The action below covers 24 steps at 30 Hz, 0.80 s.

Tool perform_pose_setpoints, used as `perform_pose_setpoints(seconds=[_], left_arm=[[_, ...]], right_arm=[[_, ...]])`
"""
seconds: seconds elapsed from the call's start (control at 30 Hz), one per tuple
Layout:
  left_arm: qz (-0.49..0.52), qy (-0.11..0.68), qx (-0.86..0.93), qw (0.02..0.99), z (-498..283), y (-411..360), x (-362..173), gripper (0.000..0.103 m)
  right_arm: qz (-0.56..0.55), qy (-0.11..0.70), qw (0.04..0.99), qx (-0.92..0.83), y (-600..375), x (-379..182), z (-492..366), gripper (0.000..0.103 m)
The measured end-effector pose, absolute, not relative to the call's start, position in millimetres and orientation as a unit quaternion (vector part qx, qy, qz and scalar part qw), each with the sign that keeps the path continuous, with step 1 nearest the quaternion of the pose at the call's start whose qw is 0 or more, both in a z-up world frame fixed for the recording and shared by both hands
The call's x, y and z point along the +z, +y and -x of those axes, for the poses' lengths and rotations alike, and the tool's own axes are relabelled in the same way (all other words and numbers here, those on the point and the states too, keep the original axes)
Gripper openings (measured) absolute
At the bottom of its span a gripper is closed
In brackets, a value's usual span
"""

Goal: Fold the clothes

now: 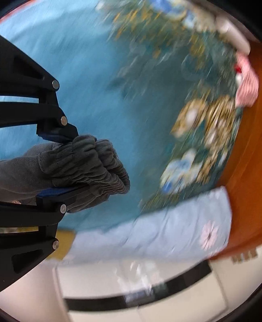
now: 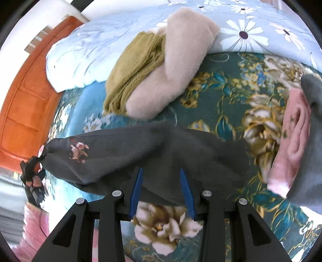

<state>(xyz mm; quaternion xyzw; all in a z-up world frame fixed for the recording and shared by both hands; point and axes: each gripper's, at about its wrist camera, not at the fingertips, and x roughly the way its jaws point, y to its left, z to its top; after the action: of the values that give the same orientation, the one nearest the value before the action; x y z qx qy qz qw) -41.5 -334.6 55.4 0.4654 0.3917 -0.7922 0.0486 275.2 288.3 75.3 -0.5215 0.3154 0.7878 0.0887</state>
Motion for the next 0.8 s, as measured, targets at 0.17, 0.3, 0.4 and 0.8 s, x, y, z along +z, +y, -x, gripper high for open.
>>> perform_pose_setpoints(seconds=[0.17, 0.3, 0.4, 0.8], left_arm=[[-0.508, 0.371, -0.768, 0.119, 47, -370, 42, 0.042], [-0.523, 0.371, -0.754, 0.146, 39, -369, 35, 0.062], [-0.544, 0.379, -0.728, 0.173, 27, -370, 38, 0.065], [-0.527, 0.419, -0.729, 0.125, -42, -252, 69, 0.072]], right_arm=[[0.547, 0.352, 0.077, 0.756, 281, 44, -290, 0.039], [0.552, 0.382, 0.089, 0.736, 287, 23, -302, 0.040], [0.550, 0.402, 0.079, 0.728, 286, 12, -309, 0.040], [0.498, 0.483, 0.035, 0.720, 271, -19, -301, 0.039]])
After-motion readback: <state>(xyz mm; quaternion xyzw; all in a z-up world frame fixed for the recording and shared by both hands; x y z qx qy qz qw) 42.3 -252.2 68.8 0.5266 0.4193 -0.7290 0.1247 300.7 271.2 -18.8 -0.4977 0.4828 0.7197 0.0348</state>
